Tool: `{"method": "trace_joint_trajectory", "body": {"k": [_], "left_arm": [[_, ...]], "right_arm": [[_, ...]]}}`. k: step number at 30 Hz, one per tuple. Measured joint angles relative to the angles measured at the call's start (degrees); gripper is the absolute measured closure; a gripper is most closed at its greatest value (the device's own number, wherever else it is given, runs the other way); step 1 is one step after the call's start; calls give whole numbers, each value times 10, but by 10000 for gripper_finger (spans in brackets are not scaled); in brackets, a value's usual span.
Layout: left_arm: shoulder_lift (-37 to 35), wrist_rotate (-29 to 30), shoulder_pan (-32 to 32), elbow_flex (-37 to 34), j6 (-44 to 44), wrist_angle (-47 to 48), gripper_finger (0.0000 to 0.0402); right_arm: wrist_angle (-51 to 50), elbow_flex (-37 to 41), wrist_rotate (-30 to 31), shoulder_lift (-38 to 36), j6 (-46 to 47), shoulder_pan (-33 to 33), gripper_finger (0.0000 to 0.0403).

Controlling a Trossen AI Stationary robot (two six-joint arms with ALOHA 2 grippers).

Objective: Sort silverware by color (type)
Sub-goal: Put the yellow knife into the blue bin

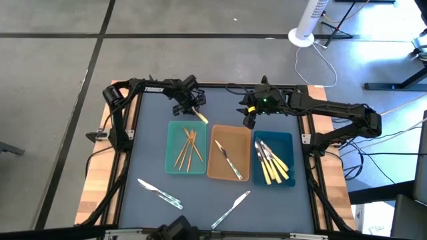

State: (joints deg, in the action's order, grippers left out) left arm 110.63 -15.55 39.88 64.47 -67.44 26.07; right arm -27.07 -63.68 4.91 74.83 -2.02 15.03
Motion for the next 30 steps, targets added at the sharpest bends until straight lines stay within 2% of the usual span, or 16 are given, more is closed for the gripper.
{"method": "trace_joint_trajectory", "body": {"k": [8, 14, 30], "left_arm": [[0, -5, 13, -1, 35, 3, 337], [0, 11, 13, 0, 75, -4, 364], [1, 21, -8, -2, 112, -70, 373]], "right_arm": [[0, 0, 0, 0, 0, 0, 265], [0, 0, 0, 0, 0, 0, 265], [0, 0, 0, 0, 0, 0, 265]]}}
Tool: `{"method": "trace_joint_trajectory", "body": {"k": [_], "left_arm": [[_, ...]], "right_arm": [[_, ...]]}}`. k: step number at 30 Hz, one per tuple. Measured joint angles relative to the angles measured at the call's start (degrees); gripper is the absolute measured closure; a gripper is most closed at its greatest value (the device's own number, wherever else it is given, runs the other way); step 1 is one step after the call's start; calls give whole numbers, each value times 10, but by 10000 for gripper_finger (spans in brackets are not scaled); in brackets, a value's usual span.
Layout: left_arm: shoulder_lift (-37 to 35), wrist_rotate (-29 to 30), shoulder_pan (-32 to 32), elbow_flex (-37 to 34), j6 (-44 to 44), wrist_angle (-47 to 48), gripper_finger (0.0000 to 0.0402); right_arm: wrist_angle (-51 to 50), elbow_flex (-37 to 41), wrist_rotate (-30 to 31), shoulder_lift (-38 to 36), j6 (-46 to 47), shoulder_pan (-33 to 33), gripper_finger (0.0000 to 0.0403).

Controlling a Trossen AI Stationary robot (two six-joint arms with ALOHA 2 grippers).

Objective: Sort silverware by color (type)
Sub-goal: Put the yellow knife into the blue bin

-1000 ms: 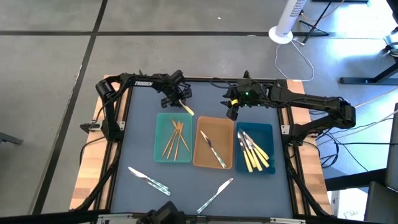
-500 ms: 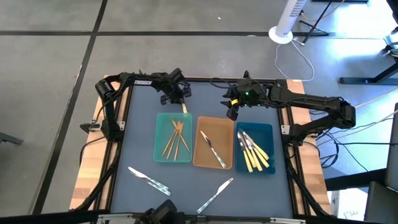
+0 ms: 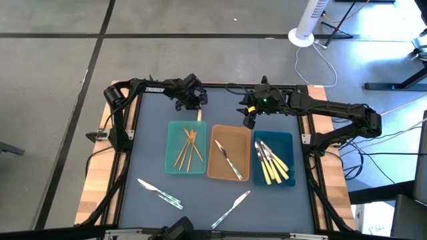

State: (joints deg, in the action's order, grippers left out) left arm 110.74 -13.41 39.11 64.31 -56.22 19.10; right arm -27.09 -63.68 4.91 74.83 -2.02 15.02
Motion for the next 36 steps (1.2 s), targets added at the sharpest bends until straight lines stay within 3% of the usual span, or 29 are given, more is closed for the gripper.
{"method": "trace_joint_trajectory", "body": {"k": [21, 32, 36], "left_arm": [[1, -20, -9, -1, 32, -37, 370], [0, -15, -18, 0, 112, -32, 313], [-1, 26, -39, 0, 120, -32, 294]], "right_arm": [[0, 0, 0, 0, 0, 0, 265], [0, 0, 0, 0, 0, 0, 265], [0, 0, 0, 0, 0, 0, 265]]}}
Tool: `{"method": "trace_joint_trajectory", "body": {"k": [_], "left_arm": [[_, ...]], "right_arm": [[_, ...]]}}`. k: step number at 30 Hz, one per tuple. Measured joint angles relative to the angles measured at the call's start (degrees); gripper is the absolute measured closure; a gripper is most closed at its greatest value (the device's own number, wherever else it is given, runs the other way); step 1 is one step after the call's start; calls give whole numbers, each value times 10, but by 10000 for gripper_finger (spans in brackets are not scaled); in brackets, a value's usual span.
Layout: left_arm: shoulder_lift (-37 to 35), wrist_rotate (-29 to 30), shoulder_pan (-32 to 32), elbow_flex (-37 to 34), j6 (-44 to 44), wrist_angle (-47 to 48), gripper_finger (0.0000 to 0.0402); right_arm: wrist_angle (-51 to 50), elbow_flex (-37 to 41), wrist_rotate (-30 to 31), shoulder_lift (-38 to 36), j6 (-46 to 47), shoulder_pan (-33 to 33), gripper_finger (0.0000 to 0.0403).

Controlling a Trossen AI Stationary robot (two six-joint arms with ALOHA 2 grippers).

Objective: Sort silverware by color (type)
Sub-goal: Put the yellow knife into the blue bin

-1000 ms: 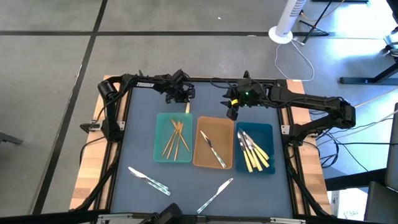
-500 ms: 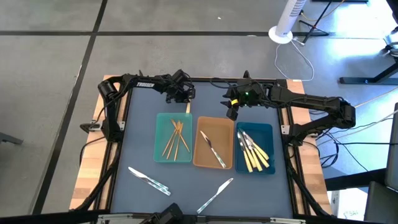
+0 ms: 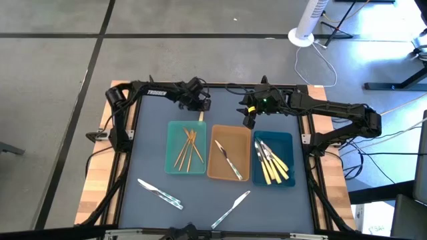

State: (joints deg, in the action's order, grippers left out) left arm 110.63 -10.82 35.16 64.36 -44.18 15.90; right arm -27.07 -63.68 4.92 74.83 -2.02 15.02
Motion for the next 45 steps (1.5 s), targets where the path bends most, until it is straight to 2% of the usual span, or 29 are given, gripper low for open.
{"method": "trace_joint_trajectory", "body": {"k": [9, 19, 29, 37, 45], "left_arm": [[-1, 127, -53, 1, 0, 0, 289], [4, 210, -96, 1, 43, 13, 290], [27, 244, -111, 2, 43, 16, 312], [27, 251, -111, 1, 41, 13, 358], [24, 252, -111, 2, 38, 2, 356]], "right_arm": [[0, 0, 0, 0, 0, 0, 265], [0, 0, 0, 0, 0, 0, 265], [2, 0, 0, 0, 0, 0, 265], [2, 0, 0, 0, 0, 0, 265], [2, 0, 0, 0, 0, 0, 265]]}}
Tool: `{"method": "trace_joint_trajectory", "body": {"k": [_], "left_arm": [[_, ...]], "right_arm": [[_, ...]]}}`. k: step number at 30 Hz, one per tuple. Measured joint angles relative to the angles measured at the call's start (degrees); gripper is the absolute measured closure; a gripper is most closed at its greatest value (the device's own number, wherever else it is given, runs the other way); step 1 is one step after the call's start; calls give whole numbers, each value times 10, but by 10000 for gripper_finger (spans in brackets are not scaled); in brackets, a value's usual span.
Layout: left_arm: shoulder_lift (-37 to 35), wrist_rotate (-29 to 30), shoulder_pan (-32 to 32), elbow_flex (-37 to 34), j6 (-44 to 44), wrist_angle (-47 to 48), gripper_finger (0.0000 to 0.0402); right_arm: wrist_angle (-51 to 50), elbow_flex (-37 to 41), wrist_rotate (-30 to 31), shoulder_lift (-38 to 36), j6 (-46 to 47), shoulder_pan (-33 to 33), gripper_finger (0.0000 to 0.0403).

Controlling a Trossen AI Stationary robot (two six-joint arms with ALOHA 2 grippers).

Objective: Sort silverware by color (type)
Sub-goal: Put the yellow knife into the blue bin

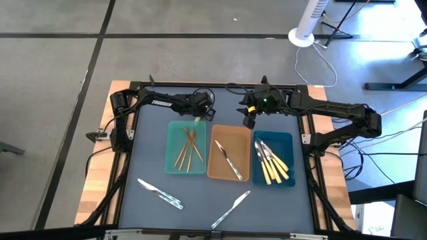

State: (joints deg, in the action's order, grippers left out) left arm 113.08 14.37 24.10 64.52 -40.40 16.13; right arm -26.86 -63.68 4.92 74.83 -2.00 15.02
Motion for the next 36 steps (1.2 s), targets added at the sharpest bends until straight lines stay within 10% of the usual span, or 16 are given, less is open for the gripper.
{"method": "trace_joint_trajectory", "body": {"k": [36], "left_arm": [[3, -17, -12, 351, 285, -35, 358]], "right_arm": [[-16, 0, 141, -142, 124, 0, 265]]}}
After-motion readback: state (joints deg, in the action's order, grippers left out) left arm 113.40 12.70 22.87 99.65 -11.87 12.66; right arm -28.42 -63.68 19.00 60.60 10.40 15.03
